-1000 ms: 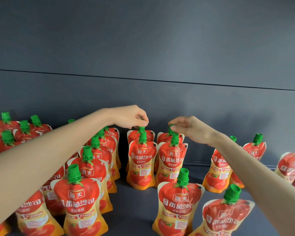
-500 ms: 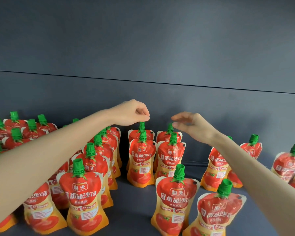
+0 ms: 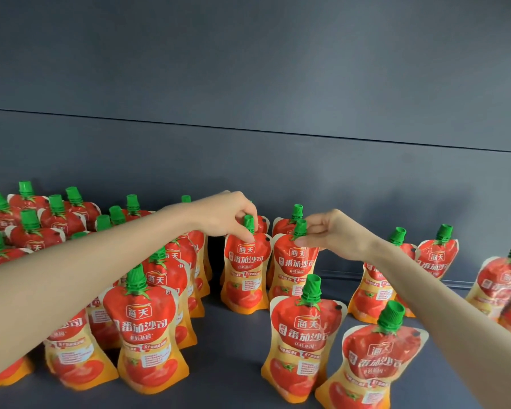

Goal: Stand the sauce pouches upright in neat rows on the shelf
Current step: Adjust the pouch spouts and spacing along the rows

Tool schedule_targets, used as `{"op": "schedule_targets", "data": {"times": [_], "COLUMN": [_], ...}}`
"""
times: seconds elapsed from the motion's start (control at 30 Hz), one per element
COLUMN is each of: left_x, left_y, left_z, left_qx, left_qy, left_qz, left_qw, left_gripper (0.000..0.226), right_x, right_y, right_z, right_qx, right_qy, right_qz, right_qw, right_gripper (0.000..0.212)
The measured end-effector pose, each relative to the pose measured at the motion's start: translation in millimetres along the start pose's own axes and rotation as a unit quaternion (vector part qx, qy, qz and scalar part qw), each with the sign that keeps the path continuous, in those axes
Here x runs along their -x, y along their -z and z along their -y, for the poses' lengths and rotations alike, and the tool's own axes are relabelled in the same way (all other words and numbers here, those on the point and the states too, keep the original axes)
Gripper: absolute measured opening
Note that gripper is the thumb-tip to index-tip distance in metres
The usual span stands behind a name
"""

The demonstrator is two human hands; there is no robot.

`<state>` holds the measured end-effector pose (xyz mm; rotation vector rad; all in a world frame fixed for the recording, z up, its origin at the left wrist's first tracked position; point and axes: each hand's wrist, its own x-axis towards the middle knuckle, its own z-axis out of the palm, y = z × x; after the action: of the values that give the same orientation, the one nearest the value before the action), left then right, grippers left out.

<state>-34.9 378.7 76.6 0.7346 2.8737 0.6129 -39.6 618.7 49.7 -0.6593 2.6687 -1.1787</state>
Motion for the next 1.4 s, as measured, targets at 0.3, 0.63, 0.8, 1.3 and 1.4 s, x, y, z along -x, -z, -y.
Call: {"op": "schedule_targets", "data": {"times": [0.3, 0.63, 0.8, 1.3, 1.4], "left_x": [-3.3, -5.5, -5.6, -4.8, -4.8], "left_y": [4.3, 2.2, 1.7, 4.0, 4.1], "left_z": [4.1, 3.8, 2.9, 0.1, 0.5], "left_qx": [-0.025, -0.019, -0.022, -0.036, -0.038], "left_qy": [0.006, 0.007, 0.008, 0.011, 0.011], "left_qz": [-0.007, -0.005, -0.004, 0.005, 0.004], "left_qw": [1.000, 1.000, 1.000, 0.999, 0.999], "left_gripper": [0.025, 0.026, 0.027, 0.027, 0.027], "right_x": [-5.7, -5.4, -5.2, -2.3, -2.5], "right_y": [-4.0, -1.9, -0.9, 3.0, 2.3], "right_z": [-2.1, -1.8, -1.6, -2.6, -2.3], "right_qx": [-0.030, -0.033, -0.029, -0.054, -0.047], "right_qy": [-0.002, -0.003, -0.003, -0.014, -0.016], "right_qz": [-0.011, -0.001, 0.003, 0.017, 0.018], "right_qw": [0.999, 0.999, 1.000, 0.998, 0.999], "right_gripper": [0.024, 0.024, 0.021, 0.022, 0.026]}}
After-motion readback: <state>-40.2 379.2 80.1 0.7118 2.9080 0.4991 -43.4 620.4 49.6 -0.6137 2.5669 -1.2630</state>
